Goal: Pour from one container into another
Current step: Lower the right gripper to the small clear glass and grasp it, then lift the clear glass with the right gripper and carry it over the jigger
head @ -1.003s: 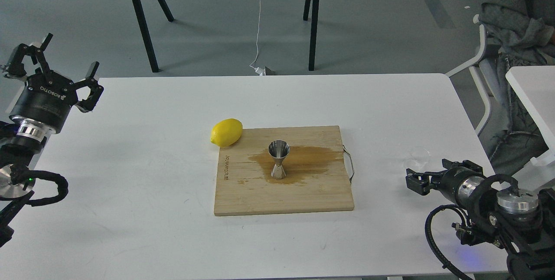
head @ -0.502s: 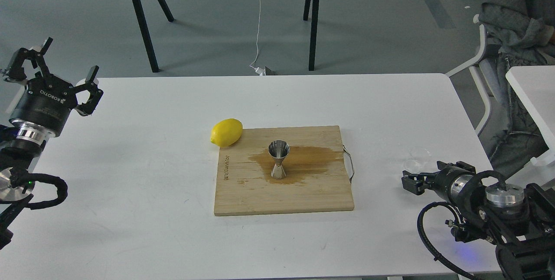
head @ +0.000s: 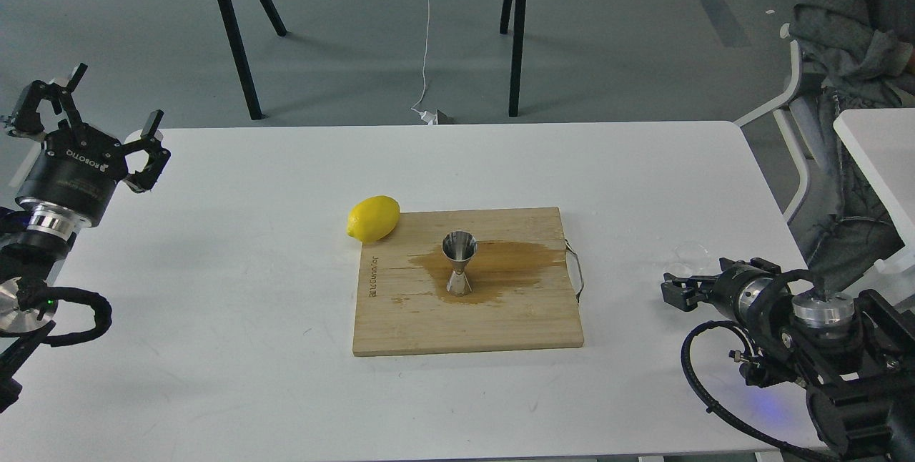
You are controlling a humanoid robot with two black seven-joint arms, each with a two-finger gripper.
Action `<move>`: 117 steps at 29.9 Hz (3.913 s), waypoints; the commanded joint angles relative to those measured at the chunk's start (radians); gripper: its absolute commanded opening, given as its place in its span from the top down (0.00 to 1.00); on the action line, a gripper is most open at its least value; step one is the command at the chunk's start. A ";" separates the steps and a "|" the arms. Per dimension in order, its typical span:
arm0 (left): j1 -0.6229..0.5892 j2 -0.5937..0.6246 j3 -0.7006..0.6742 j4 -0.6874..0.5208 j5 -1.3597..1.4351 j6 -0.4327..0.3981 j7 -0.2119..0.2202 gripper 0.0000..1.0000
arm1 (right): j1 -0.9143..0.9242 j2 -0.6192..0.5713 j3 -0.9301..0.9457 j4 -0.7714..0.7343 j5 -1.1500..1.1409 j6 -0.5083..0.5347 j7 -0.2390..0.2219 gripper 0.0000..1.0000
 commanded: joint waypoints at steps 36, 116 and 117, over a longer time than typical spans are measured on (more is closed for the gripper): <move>0.016 0.000 0.000 0.002 0.002 0.000 0.000 0.03 | 0.017 0.021 -0.024 -0.015 -0.014 0.000 0.000 0.38; 0.034 -0.028 0.001 0.034 0.006 0.000 0.000 0.01 | 0.362 -0.007 -0.632 0.483 -0.747 0.025 0.002 0.57; 0.035 -0.028 0.001 0.040 0.006 0.000 0.000 0.01 | 0.376 -0.007 -0.652 0.479 -0.763 0.025 0.002 0.57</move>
